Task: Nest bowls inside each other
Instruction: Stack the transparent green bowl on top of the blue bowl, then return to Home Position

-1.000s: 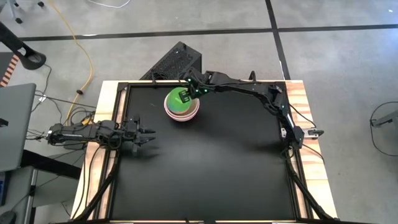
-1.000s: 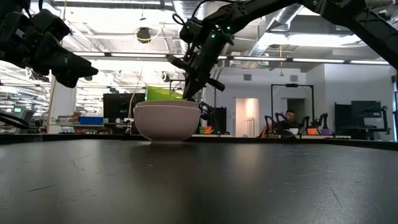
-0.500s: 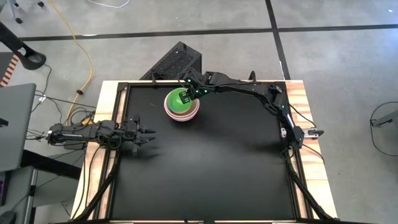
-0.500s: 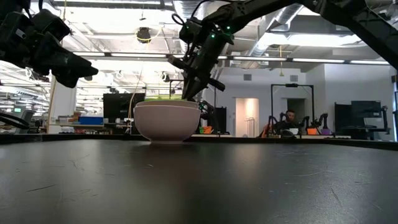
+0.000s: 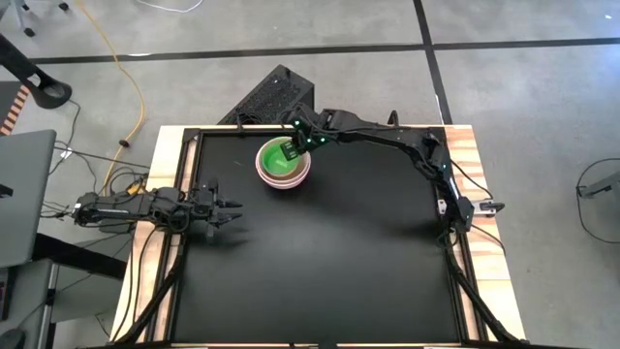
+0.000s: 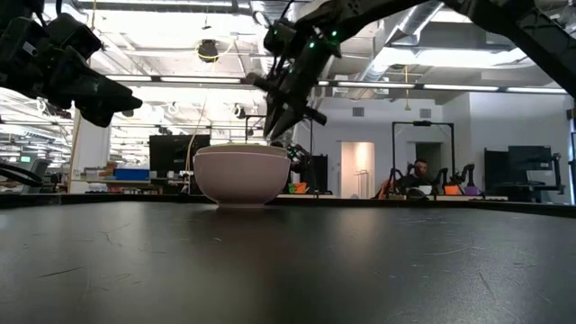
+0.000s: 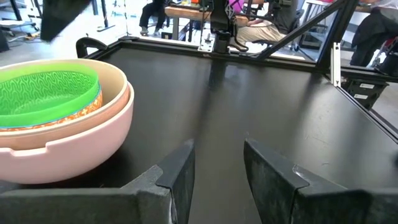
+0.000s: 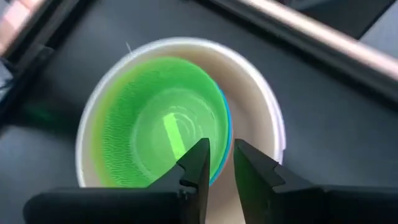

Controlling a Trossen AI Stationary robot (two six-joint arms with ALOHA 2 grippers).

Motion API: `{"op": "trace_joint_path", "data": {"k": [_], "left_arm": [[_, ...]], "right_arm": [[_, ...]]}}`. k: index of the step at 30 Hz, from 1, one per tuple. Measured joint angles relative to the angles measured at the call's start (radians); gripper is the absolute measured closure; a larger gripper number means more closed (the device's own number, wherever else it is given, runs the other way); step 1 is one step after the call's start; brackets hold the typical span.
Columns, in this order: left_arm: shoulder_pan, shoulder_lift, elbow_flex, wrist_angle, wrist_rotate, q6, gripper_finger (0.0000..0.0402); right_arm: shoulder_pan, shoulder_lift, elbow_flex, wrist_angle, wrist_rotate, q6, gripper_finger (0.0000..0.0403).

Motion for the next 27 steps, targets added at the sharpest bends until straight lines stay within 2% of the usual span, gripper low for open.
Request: {"op": "trace_joint_path", "data": {"k": [10, 17, 22, 27], "left_arm": [[0.0, 0.0, 0.0, -0.001, 0.0, 0.001, 0.0274], [0.0, 0.0, 0.0, -0.002, -0.011, 0.001, 0.0274], [0.0, 0.0, 0.0, -0.003, -0.02, 0.0, 0.0274], [0.0, 0.0, 0.0, -0.004, -0.027, 0.009, 0.0274]], "right_arm": [[0.067, -0.143, 0.0, -0.156, -0.001, -0.153, 0.031], [0.198, -0.269, -0.029, -0.317, 0.152, -0.195, 0.0317], [0.297, -0.398, -0.158, -0.341, 0.158, -0.216, 0.0327], [0.381, -0.586, -0.426, -0.248, 0.158, -0.232, 0.0332]]}}
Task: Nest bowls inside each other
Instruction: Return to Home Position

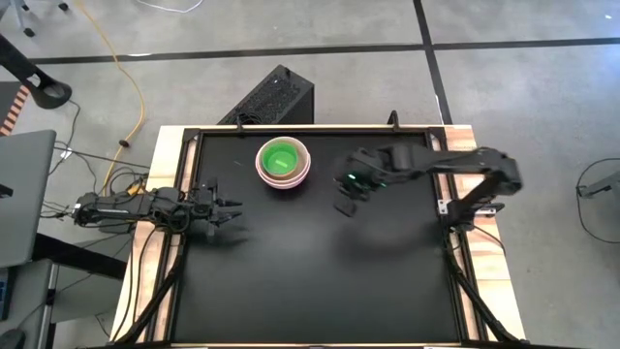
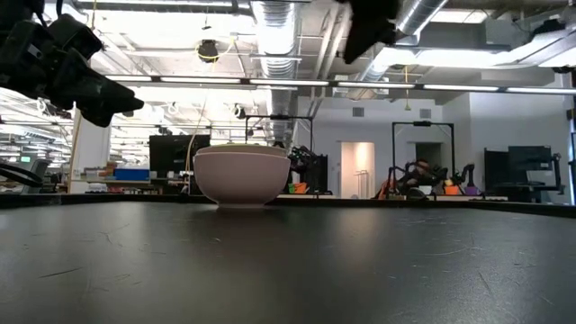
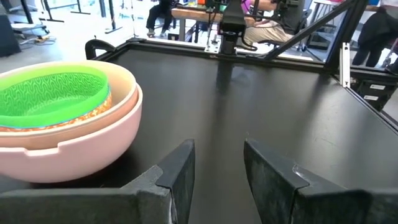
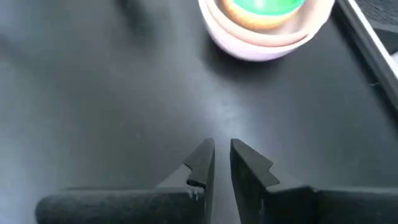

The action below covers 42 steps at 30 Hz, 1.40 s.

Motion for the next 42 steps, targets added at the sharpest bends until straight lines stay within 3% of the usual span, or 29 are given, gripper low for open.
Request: {"op": "trace_joint_path", "data": {"k": [4, 7, 12, 17, 25, 34, 42], "left_arm": [[0.0, 0.0, 0.0, -0.001, -0.001, -0.013, 0.0274], [0.0, 0.0, 0.0, -0.001, -0.007, -0.016, 0.0274], [0.0, 0.0, 0.0, 0.002, -0.06, -0.016, 0.0274], [0.0, 0.0, 0.0, 0.003, -0.079, 0.005, 0.0274], [0.0, 0.0, 0.0, 0.003, -0.079, 0.011, 0.0274], [0.0, 0.0, 0.0, 0.003, -0.079, 0.011, 0.0274], [0.0, 0.0, 0.0, 0.003, -0.079, 0.011, 0.0274]], "right_arm": [[0.078, -0.172, -0.274, 0.216, -0.018, 0.002, 0.0333], [0.138, -0.275, -0.46, 0.483, -0.031, -0.018, 0.0338], [0.217, -0.369, -0.736, 0.993, -0.031, -0.207, 0.0358], [0.228, -0.443, -0.937, 1.299, -0.032, -0.333, 0.0384], [0.168, -0.581, -1.107, 1.307, -0.113, -0.284, 0.0393], [0.171, -0.841, -1.352, 1.343, -0.066, -0.227, 0.039], [0.149, -0.978, -1.511, 1.387, -0.06, -0.231, 0.039]]}}
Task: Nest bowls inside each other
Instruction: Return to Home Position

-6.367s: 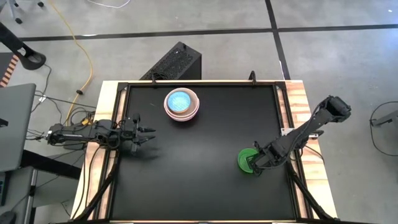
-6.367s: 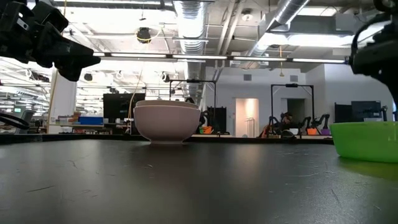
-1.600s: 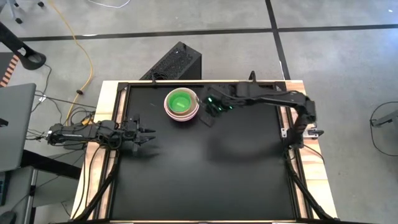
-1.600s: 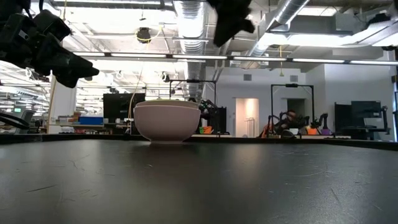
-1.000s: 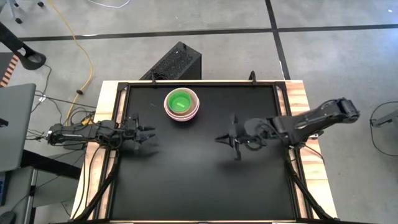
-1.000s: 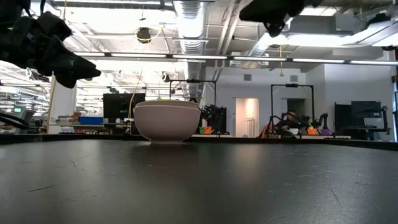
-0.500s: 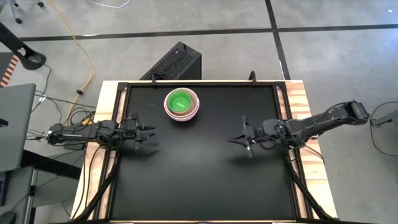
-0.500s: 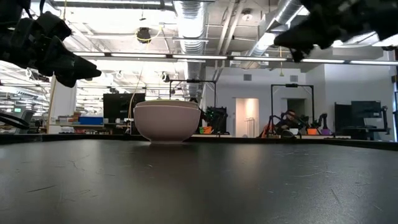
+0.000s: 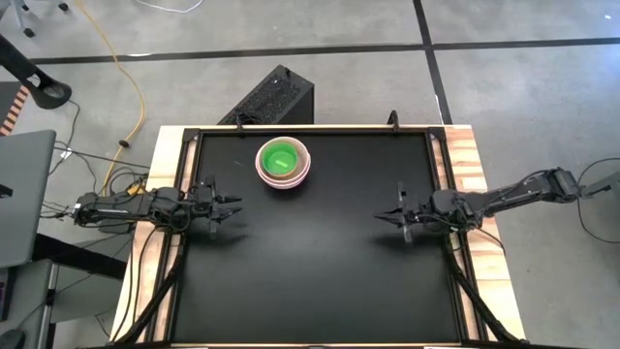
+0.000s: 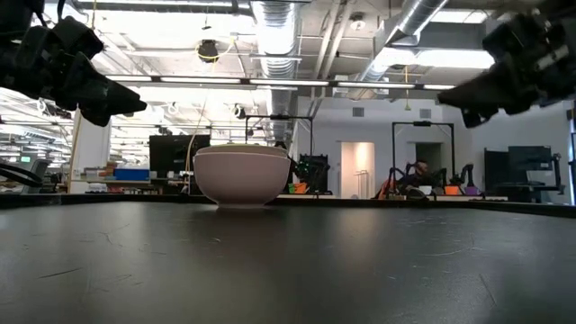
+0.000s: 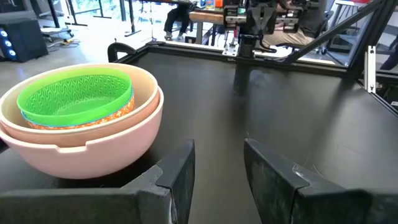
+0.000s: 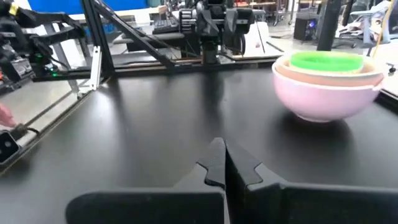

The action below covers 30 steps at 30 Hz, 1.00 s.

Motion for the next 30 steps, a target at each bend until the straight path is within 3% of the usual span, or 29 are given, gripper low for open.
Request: {"op": "trace_joint_path", "data": {"k": [3, 30], "left_arm": [[0.0, 0.0, 0.0, 0.0, 0.0, 0.0, 0.0274], [0.0, 0.0, 0.0, 0.0, 0.0, 0.0, 0.0274]], "right_arm": [[-0.01, -0.026, -0.052, 0.048, 0.001, -0.007, 0.039], [-0.048, -0.04, -0.052, 0.008, 0.006, -0.071, 0.039]]}}
